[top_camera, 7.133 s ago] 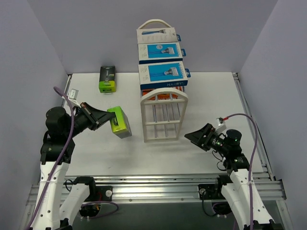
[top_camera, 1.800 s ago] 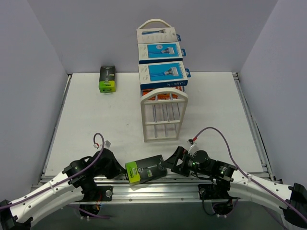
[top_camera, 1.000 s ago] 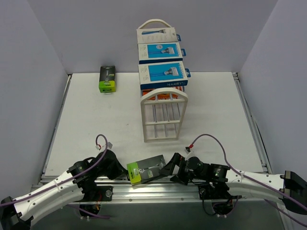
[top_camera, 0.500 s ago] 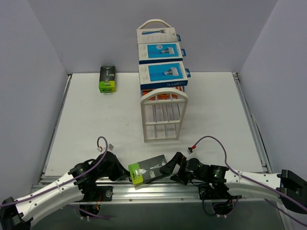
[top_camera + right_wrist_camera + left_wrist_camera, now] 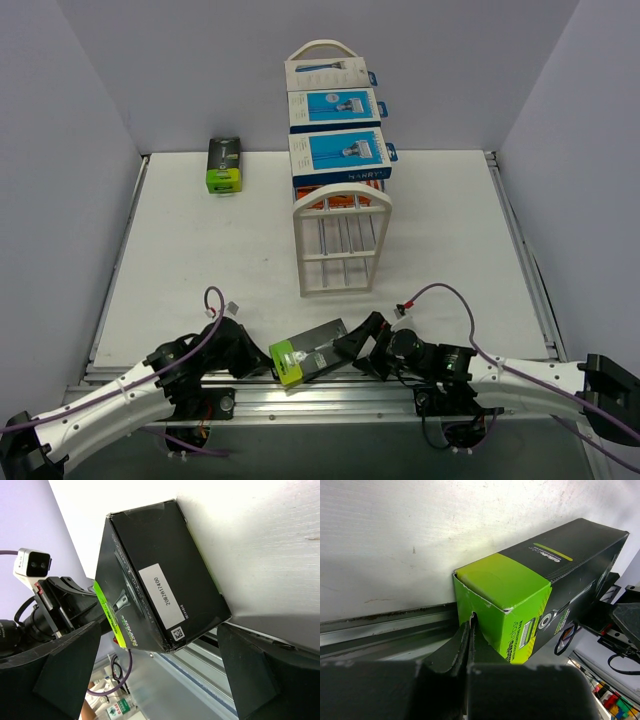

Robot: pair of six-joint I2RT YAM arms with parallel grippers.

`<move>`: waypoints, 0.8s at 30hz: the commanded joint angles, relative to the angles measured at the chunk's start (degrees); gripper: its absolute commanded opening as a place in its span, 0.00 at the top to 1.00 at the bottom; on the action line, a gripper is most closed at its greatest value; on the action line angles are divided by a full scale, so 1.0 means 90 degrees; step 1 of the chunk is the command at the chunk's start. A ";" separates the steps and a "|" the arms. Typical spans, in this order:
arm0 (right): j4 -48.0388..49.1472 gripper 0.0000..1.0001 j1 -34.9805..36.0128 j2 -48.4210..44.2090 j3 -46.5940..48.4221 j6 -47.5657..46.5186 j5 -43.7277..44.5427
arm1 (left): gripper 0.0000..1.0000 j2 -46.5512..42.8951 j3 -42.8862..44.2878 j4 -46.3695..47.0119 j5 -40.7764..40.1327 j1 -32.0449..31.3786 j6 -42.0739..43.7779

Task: Place and organize the shaving razors onto the shelf
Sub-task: Pass the shaving razor from the left arm to the right

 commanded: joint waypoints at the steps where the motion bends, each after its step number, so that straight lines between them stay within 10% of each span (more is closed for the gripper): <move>1: 0.0460 0.04 0.0055 0.0172 -0.0292 0.0087 0.0236 | 0.98 -0.0011 -0.0113 0.0297 0.0276 -0.0023 -0.0092; 24: 0.0794 0.00 0.0162 0.0983 -0.0224 0.0048 -0.0028 | 0.98 -0.0489 -0.0123 -0.0688 0.0783 -0.0013 0.0162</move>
